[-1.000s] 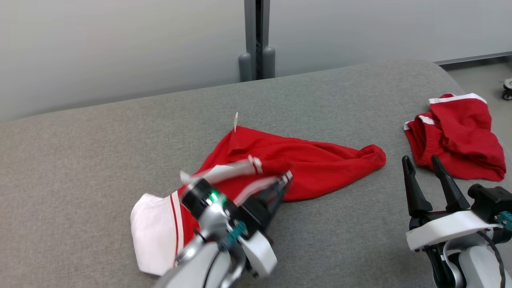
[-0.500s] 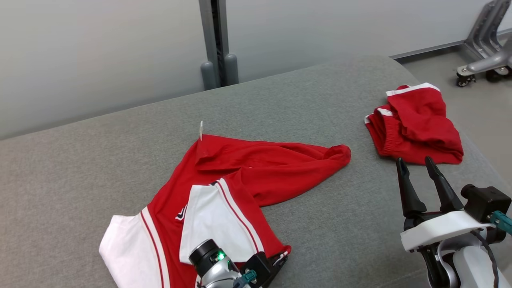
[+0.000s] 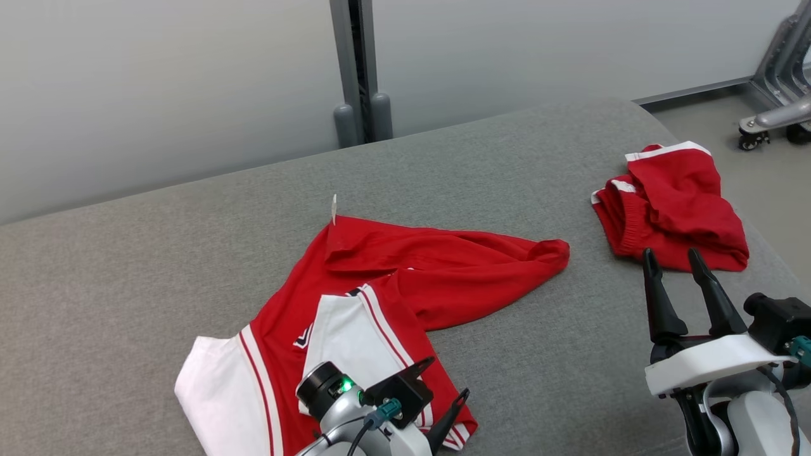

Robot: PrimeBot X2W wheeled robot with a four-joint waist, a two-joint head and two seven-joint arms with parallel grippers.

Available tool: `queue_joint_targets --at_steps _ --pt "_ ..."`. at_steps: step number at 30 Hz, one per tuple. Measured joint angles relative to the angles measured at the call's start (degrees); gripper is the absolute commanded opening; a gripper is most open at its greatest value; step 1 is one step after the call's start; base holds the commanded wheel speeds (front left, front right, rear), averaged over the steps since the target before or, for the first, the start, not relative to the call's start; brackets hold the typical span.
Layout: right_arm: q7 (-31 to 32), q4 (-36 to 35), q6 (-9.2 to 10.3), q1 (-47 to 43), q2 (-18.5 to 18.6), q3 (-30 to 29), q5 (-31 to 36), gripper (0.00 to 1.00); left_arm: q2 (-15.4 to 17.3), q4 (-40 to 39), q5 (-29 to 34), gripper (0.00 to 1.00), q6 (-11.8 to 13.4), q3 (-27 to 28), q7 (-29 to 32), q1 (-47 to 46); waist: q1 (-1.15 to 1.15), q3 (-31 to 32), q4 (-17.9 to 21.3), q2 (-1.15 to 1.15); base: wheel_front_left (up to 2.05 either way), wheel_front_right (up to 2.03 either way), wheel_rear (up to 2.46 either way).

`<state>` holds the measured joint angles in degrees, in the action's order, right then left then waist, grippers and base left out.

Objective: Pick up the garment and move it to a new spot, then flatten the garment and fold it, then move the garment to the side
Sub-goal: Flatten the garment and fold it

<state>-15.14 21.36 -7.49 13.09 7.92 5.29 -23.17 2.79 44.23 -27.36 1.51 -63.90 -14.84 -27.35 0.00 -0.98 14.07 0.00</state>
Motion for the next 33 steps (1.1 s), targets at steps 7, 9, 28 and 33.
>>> queue_joint_targets --at_steps 7,9,28,33 --pt "0.00 -0.15 0.00 -0.57 -0.55 -0.27 0.21 1.00 -0.08 -7.57 -1.08 1.00 4.20 4.80 -0.15 -2.48 0.00 0.86 -3.42 0.00 0.00 0.00 0.00" --pt "0.00 -0.48 0.00 -0.76 -0.62 -0.30 0.51 1.00 0.00 -9.20 -0.69 1.00 5.53 7.54 -0.14 -2.42 0.00 1.13 -4.30 0.00 0.00 0.00 0.00" --pt "0.00 -6.22 0.00 -3.82 -1.25 -0.23 1.46 1.00 5.32 -22.25 7.00 1.00 13.28 42.73 -0.15 16.97 0.00 2.54 -10.55 0.00 0.00 0.00 0.00" --pt "0.00 -6.11 0.00 -4.28 -1.35 -0.10 1.45 1.00 3.75 -18.12 8.08 1.00 10.61 45.63 -0.14 19.31 0.00 2.48 -11.11 0.00 0.00 0.00 0.00"
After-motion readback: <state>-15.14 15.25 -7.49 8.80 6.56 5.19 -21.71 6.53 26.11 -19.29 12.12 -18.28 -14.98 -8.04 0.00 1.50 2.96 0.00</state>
